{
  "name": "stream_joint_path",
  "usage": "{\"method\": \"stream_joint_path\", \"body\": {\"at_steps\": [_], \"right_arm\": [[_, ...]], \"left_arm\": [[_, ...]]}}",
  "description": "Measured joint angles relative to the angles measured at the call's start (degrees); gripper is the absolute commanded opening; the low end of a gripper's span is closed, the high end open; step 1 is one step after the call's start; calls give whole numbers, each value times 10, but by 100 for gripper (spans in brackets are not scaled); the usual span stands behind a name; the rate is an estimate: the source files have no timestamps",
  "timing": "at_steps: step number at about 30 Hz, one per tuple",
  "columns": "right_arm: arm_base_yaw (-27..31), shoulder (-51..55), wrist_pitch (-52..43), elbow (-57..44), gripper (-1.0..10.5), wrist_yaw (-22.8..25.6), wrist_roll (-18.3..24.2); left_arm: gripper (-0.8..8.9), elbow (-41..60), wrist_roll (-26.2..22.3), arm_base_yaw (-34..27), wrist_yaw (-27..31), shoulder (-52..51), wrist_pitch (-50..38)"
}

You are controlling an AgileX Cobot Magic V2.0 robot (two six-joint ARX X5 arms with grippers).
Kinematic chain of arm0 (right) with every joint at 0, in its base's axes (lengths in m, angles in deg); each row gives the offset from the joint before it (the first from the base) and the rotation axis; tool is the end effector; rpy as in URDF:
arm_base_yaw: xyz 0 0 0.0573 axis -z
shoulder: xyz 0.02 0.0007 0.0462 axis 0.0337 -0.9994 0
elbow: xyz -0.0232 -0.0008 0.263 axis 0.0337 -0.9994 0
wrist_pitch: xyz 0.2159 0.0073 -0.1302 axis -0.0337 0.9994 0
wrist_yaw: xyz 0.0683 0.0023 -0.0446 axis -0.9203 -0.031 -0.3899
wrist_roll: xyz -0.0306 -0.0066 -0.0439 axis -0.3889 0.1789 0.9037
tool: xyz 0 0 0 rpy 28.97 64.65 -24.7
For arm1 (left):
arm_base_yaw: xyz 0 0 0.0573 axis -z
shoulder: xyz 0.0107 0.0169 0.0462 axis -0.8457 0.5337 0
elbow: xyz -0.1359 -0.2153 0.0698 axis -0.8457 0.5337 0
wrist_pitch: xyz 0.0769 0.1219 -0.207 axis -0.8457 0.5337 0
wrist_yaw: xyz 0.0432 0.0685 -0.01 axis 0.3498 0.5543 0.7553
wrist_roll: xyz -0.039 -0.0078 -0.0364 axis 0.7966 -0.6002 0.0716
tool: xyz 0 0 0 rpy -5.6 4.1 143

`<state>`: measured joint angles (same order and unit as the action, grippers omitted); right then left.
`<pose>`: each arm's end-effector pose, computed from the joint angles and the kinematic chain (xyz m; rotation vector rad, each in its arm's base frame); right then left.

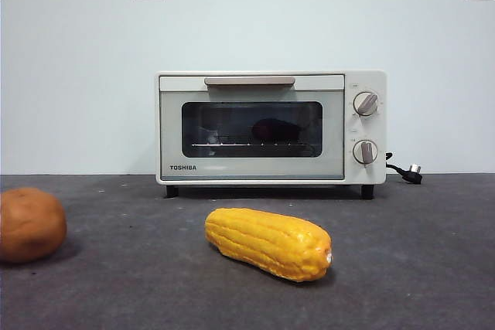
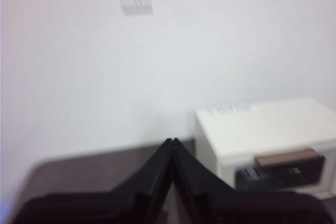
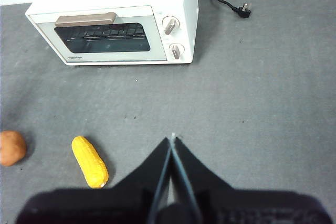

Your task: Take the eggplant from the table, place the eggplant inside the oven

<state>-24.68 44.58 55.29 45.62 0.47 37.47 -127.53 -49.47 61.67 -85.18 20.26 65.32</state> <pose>0.0291 0.0081 0.4399 0.0853 0.5613 0.1801 0.0567 -0.0046 0.4580 0.0535 -0.0200 -0.0934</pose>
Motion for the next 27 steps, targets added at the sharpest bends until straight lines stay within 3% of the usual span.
{"method": "stream_joint_path", "body": {"at_steps": [11,19,27], "right_arm": [[0,0,0,0,-1,0,0],[0,0,0,0,-1,0,0],[0,0,0,0,-1,0,0]], "left_arm": [[-4,41,-44,-52,0,-101,-19],[-4,236,-44,-64,0,-181,-144],[-4,429,-44,-64,0,-245,-200]]}}
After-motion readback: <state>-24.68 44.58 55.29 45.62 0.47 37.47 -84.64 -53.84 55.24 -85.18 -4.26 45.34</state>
